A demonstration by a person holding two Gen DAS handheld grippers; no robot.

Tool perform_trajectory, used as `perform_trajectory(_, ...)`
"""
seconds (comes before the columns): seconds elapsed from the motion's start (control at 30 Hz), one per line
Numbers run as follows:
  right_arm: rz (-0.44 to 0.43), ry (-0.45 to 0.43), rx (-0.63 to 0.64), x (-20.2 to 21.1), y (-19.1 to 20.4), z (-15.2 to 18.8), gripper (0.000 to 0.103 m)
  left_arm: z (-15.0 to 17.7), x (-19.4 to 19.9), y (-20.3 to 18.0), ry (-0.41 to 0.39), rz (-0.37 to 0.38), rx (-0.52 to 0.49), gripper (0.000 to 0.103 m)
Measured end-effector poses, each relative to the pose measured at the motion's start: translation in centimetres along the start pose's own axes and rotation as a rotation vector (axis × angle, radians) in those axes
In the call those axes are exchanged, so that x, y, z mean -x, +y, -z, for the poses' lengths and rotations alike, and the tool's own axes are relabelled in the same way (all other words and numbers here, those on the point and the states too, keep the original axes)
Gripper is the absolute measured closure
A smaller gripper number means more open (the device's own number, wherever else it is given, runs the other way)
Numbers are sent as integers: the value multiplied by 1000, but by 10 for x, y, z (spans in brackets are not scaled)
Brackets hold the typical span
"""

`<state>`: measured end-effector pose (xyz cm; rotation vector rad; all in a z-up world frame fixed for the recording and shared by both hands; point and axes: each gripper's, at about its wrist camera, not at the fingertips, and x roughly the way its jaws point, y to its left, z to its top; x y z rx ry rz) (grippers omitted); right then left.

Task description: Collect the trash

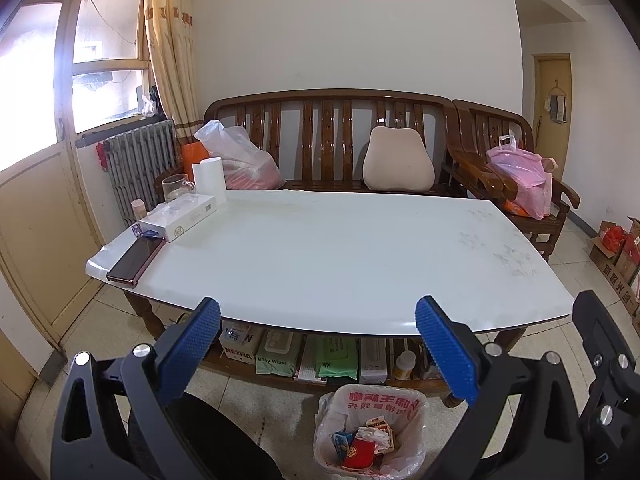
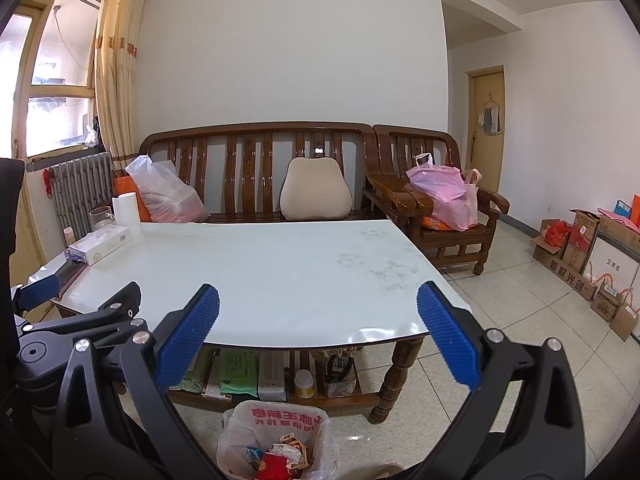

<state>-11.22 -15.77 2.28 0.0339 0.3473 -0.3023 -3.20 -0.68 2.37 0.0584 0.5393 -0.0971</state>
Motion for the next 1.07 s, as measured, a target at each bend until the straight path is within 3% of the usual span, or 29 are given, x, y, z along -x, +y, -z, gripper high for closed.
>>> perform_trajectory(1.07, -5, 4, 6, -4, 1, -2, 6, -4, -5, -2, 26, 6, 2, 7)
